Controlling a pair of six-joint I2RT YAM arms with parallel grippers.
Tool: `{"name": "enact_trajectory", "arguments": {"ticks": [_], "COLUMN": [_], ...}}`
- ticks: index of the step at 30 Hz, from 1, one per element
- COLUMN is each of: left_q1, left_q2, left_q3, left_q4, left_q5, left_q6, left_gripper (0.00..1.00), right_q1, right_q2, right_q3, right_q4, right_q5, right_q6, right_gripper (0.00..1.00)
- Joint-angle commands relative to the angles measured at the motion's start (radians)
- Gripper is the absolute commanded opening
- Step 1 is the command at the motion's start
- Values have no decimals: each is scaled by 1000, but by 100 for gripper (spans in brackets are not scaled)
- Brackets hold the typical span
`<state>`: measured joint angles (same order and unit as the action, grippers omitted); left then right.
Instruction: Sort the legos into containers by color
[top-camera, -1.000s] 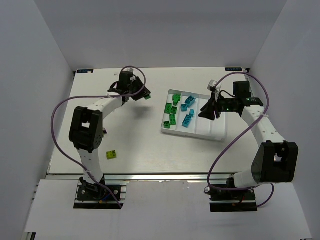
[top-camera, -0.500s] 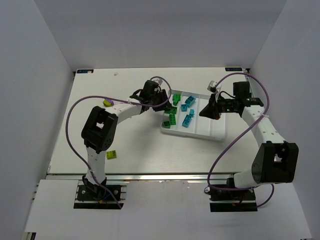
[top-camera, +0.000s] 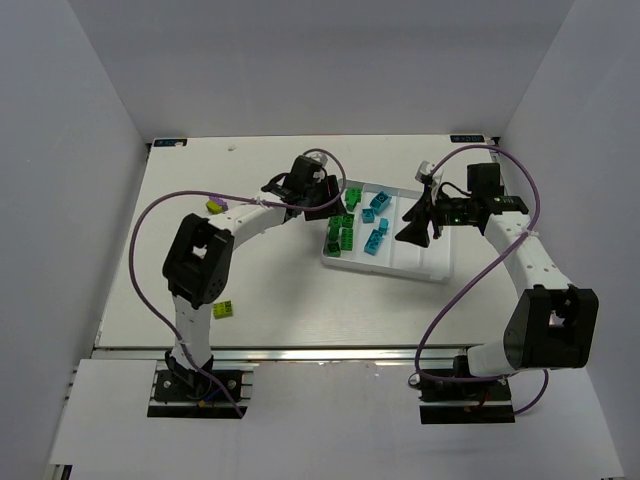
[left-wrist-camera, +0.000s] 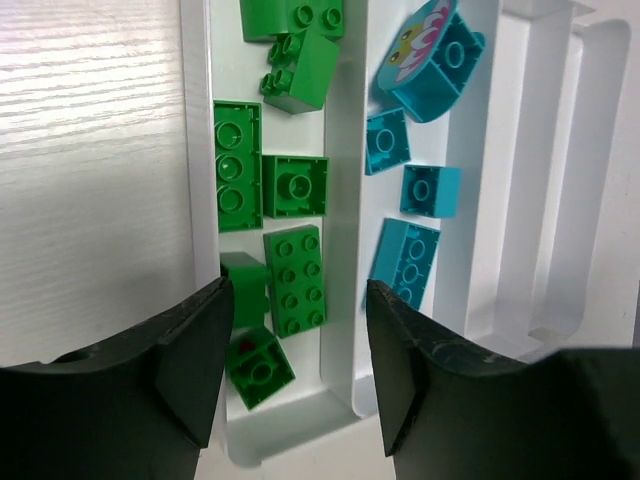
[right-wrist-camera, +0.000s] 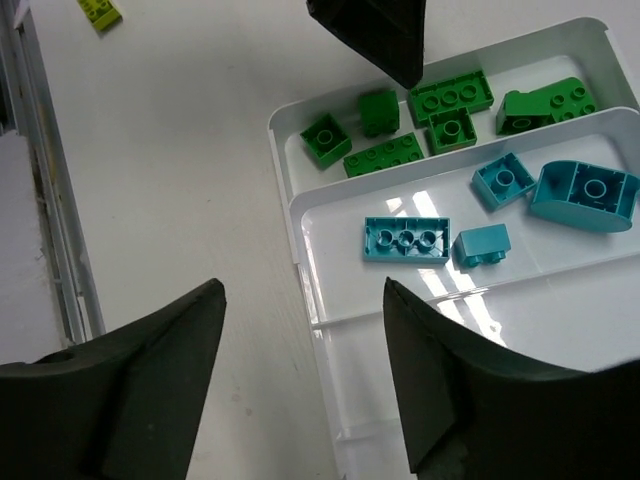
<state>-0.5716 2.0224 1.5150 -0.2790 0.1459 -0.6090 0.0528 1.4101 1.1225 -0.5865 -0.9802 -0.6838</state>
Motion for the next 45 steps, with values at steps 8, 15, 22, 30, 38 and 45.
{"name": "enact_trajectory", "arguments": {"ticks": [8,15,22,30,38,45], "left_q1": [71,214,226,226,226,226], "left_q2": [-584,-981,-1162,-1289,-1369,-1403], "left_q3": [-359,-581,-547,-437,-418,-397], "left_q4": [-54,-251,-440,-551,-628,-657], "left_q5": [-219,-310,-452,-581,-654,-672], "left_q6": [-98,-126,-166,-173,-172,-176], "left_gripper": [3,63,76,77,77,77], "right_q1": [73,482,857,1029,1127,1153], "right_q2": [-109,84,338,660,855,946], "right_q3": [-107,19,218,476,671,775], "right_q4": [146,-89,125,368,439,404], "right_q5": [-263,-60,265,399,521,545], "right_q6": [-166,-453,-208,104,199,211], "right_gripper": [90,51,71,89,90,88]}}
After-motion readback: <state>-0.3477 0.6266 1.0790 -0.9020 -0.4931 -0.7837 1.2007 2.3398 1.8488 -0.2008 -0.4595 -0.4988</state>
